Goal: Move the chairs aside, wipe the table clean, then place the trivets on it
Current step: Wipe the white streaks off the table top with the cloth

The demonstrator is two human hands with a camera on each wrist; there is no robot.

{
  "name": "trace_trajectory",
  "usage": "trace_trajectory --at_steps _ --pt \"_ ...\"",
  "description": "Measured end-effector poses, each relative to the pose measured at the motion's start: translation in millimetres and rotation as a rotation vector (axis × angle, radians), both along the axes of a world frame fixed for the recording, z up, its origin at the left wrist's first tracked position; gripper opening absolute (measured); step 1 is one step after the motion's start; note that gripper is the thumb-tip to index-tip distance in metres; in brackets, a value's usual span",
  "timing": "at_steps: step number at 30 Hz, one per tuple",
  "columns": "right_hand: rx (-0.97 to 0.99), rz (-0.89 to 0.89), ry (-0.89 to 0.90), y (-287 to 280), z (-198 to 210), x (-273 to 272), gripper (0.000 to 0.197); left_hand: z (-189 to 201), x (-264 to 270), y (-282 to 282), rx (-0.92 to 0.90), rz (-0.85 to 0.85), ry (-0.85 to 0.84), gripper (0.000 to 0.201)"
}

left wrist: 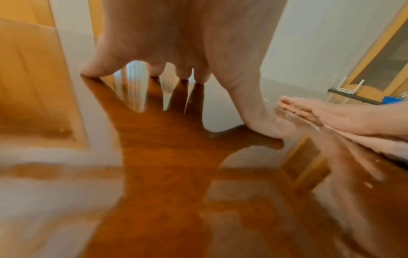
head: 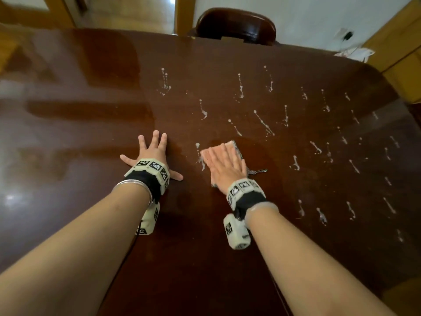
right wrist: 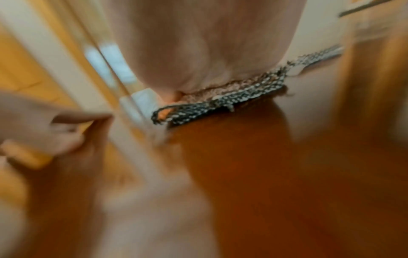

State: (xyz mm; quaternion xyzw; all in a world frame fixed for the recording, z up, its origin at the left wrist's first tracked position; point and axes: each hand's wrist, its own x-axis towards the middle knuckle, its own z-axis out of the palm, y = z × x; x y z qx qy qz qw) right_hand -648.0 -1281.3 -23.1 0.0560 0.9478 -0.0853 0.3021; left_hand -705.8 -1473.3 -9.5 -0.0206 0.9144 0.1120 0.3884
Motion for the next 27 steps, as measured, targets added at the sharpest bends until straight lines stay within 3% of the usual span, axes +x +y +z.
trace_trajectory --at_steps 3,8,13,17,21,24,27 --pt "-0.033 -0.064 0.014 28 0 19 0.052 1 1 0 0.008 0.0 0.003 0.14" --pt "-0.025 -0.261 0.001 19 4 -31 0.056 1 0 1 0.014 0.007 0.001 0.14" --pt "-0.104 -0.063 0.039 -36 1 -55 0.05 -2 1 0 0.005 0.005 0.017 0.139" --pt "-0.041 0.17 0.001 -17 -2 -17 0.054 -1 2 0 0.005 -0.002 0.014 0.138" --pt "-0.031 0.03 -0.008 20 5 -7 0.051 -2 5 -1 0.016 -0.011 0.037 0.137" --pt "-0.025 -0.091 -0.025 -4 6 -30 0.052 -2 6 -3 0.018 -0.006 0.047 0.135" --pt "-0.024 0.062 0.009 -43 6 -26 0.057 -5 8 -3 0.017 -0.017 0.069 0.133"
